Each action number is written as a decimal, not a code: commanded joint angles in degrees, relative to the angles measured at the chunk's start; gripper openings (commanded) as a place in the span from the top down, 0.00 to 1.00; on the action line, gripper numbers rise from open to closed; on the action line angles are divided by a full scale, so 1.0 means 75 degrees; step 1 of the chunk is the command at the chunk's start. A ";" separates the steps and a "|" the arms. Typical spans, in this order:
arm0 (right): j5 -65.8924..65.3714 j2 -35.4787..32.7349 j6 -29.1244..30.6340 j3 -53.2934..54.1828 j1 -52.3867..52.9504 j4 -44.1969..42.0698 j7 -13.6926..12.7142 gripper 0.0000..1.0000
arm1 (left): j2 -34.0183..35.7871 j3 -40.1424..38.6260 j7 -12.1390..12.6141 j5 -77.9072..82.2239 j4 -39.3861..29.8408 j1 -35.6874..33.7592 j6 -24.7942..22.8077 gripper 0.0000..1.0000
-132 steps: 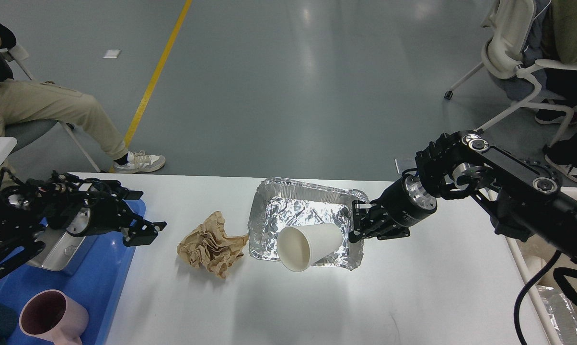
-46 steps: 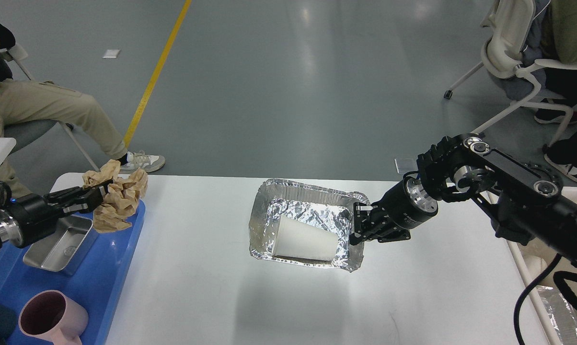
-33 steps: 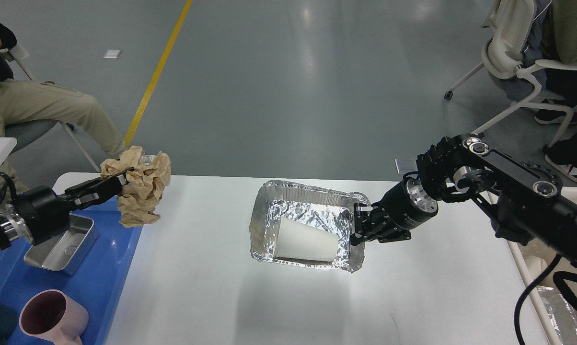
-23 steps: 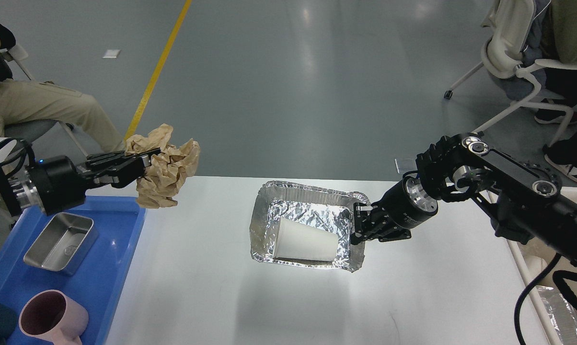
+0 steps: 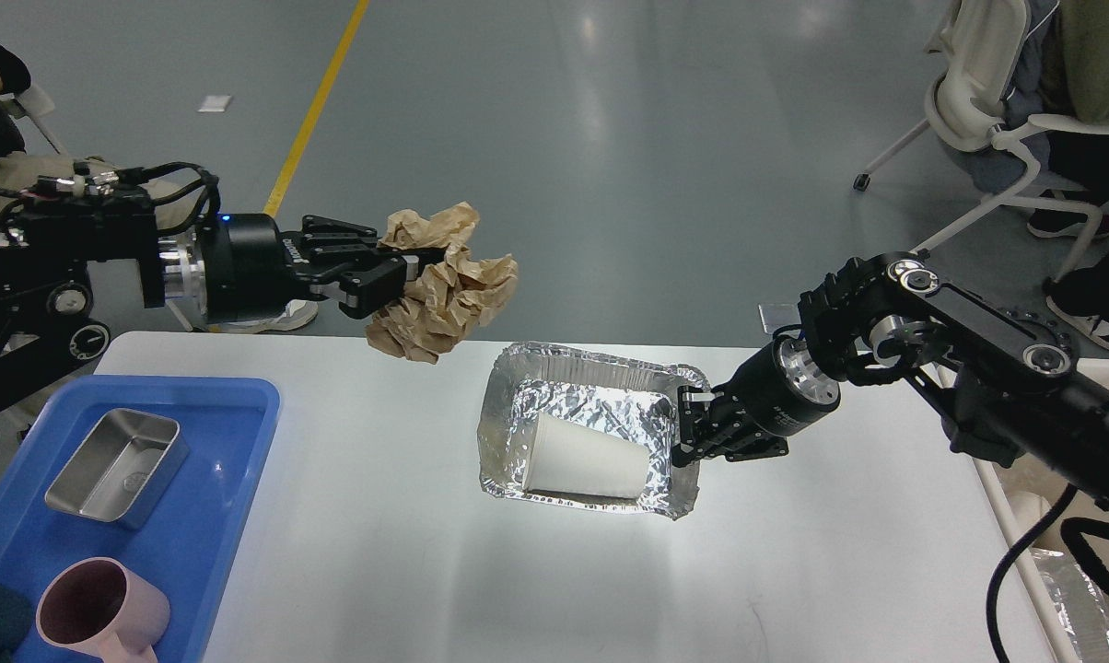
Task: Tidy desktop
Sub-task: 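Lift the brown paper and carry it over the foil tray, then open the left gripper to drop the paper into the foil tray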
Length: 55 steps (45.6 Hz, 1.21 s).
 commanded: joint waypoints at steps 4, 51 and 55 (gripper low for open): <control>0.0001 -0.0042 0.0000 0.0011 0.0001 -0.0001 -0.0001 1.00 | -0.1232 0.0026 0.0001 0.0619 0.0700 -0.0478 -0.0405 0.95; 0.0013 -0.0089 0.0000 0.0222 0.0025 0.0105 0.0000 1.00 | -0.3765 0.0553 0.0470 0.1464 0.2037 -0.0760 -0.0429 0.11; 0.0013 -0.0148 0.0000 0.0222 0.0001 0.0093 0.0011 1.00 | -0.3765 0.0495 0.0482 0.1054 0.2025 -0.0724 -0.0347 0.09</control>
